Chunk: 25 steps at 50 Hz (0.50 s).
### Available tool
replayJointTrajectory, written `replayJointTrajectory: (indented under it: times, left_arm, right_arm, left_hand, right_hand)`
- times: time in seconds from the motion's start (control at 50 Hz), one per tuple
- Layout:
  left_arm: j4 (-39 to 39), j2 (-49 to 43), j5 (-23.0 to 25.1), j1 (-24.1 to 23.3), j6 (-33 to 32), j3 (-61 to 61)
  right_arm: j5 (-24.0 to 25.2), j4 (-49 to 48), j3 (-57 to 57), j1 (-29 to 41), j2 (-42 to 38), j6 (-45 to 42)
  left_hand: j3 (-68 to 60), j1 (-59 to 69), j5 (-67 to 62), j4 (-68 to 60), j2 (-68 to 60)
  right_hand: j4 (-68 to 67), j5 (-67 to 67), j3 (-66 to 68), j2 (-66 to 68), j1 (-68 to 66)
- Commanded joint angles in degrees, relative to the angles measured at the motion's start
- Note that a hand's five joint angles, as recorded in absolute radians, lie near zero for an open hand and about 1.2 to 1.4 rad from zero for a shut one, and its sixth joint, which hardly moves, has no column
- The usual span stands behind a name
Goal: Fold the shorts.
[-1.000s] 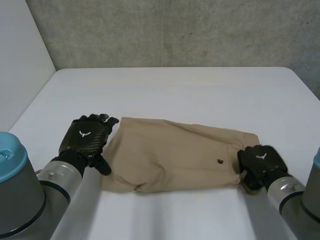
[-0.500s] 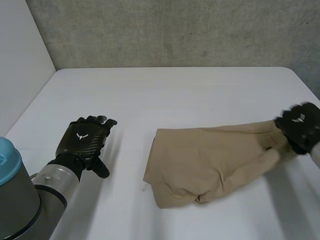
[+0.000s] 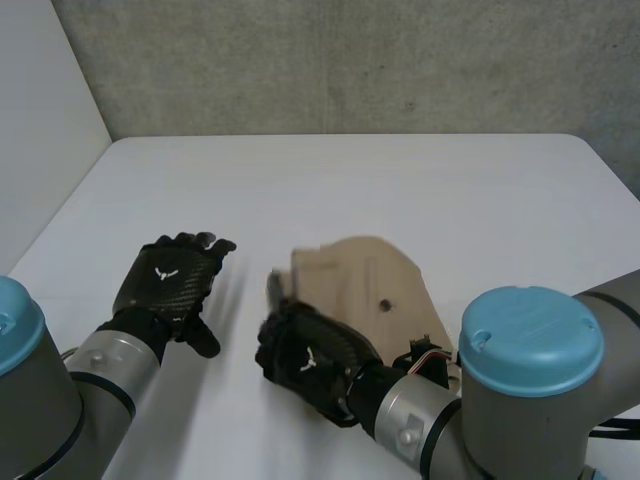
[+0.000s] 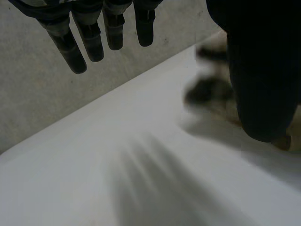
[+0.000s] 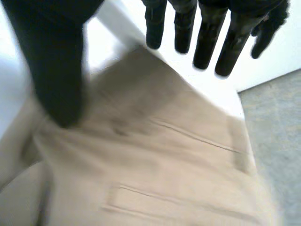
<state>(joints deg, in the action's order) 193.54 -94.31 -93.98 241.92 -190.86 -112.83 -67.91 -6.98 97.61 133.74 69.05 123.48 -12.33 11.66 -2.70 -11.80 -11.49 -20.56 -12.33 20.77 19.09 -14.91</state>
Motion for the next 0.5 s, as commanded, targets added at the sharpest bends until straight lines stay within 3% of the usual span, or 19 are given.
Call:
replayJointTrajectory:
  times: [0.02,0.04,0.06,0.14,0.22,0.32,0.42,0.46,0.5]
  left_arm:
    - [0.17,0.09,0.11,-0.57,0.05,4.54]
    - [0.17,0.09,0.11,-0.83,0.05,5.42]
    - [0.26,0.09,0.11,-1.19,0.05,6.21]
    - [0.35,-0.97,-0.06,-4.69,0.75,11.05]
    - [0.35,-5.26,-0.15,-10.76,3.56,16.76]
    - [-1.92,-15.52,-0.41,-16.82,8.21,25.1]
    - [-4.75,-22.59,-1.99,-17.36,9.8,29.16]
    - [-9.81,-30.37,-7.67,-17.36,10.24,32.92]
    - [-12.03,-32.51,-10.24,-17.01,10.33,33.55]
  right_arm:
    - [-1.61,-1.64,-1.45,-2.69,11.01,16.59]
    - [-1.61,-1.64,-1.45,-2.7,11.02,16.62]
    - [-1.87,-2.51,-1.37,-5.91,14.59,25.76]
    - [-3.62,-2.43,-1.89,-12.16,16.38,40.12]
    - [-5.64,0.45,-1.81,-16.3,16.74,47.63]
    - [-7.76,6.53,-3.03,-18.51,9.98,46.07]
    - [-8.11,9.52,-5.05,-19.39,2.34,43.17]
    - [-8.11,9.61,-5.41,-20.01,-0.13,42.64]
    - [-7.85,9.53,-5.67,-20.36,-3.21,42.46]
  left_hand:
    - [2.33,-1.66,2.7,1.8,1.49]
    - [2.33,-1.66,2.7,1.8,1.49]
    - [2.28,-1.61,2.66,1.75,1.44]
    - [1.78,-1.11,2.15,1.25,0.94]
    - [1.11,-0.43,1.48,0.58,0.27]
    - [0.43,0.24,0.8,-0.1,-0.41]
    - [0.6,0.07,0.97,0.07,-0.24]
    - [0.77,-0.09,1.14,0.23,-0.08]
    - [1.1,-0.43,1.48,0.57,0.26]
  right_hand:
    - [10.56,12.33,-10.77,-9.09,4.91]
    - [10.56,12.33,-10.77,-9.09,4.91]
    - [10.56,12.33,-10.77,-9.09,4.91]
    - [10.56,12.33,-10.77,-9.09,4.91]
    - [10.56,12.33,-10.77,-9.09,4.91]
    - [10.56,12.33,-10.77,-9.09,4.91]
    - [10.56,12.33,-10.77,-9.09,4.91]
    - [10.56,12.33,-10.77,-9.09,4.91]
    - [10.56,12.33,-10.77,-9.09,4.91]
